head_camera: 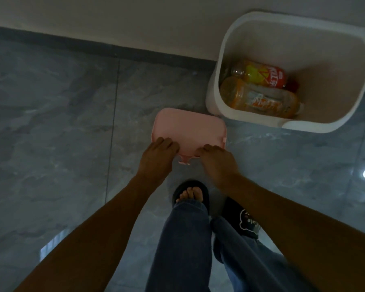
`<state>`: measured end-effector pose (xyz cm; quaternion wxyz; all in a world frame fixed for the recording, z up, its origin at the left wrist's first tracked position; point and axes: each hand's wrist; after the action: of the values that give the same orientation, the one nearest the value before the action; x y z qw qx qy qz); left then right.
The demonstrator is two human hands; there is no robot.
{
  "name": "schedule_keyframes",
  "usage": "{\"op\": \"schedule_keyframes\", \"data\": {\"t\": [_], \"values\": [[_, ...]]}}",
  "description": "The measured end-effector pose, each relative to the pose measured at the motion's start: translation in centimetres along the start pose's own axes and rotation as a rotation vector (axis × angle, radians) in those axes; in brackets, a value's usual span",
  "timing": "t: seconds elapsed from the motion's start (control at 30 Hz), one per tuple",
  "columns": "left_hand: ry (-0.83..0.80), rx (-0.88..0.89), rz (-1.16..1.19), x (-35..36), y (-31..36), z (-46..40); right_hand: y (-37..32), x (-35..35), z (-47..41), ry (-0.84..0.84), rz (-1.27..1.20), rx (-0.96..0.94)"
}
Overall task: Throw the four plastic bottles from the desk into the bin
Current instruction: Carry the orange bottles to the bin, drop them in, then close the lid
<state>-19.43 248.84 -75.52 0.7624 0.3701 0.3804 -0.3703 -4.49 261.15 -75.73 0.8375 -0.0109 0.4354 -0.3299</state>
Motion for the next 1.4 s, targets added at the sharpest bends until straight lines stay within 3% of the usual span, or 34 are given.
{"op": "schedule_keyframes", "data": {"t": [0.23, 0.5, 0.73, 0.9, 1.07, 1.13, 1.27, 1.4], "values": [[-0.052, 0.097, 0.013, -8.3, 2.7, 4.8, -1.8, -5.2, 6.8, 0.084, -0.086, -0.119], [-0.209, 0.210, -0.134, -22.3, 8.4, 9.2, -6.4, -13.2, 16.5, 0.345, -0.224, -0.113], [-0.265, 0.341, -0.306, -32.1, 14.8, 7.8, -7.3, -20.4, 21.2, 0.558, -0.301, 0.036], [-0.083, 0.448, -0.329, -36.2, 19.4, 4.7, -6.1, -23.5, 22.8, 0.669, -0.501, 0.257], [0.162, 0.580, -0.196, -35.4, 21.9, 2.3, -4.9, -24.5, 22.1, 0.751, -1.013, 0.557], [0.159, 0.536, -0.190, -33.7, 22.2, 1.5, -4.3, -24.2, 21.2, 0.749, -1.299, 0.651], [0.079, 0.322, -0.043, -29.4, 20.9, 0.8, -2.7, -23.1, 18.5, 0.718, -2.110, 0.721], [-0.017, 0.240, -0.015, -24.8, 19.0, -0.3, -1.1, -21.1, 15.8, 0.654, -2.449, 0.753]]}}
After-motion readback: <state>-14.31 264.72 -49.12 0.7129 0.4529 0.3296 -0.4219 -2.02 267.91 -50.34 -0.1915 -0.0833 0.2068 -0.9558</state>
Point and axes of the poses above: each hand's wrist, its own z-axis away from the middle knuckle, its own x-axis out of the palm, y = z × x, and after that the axes turned 3 degrees about -x, right-handed
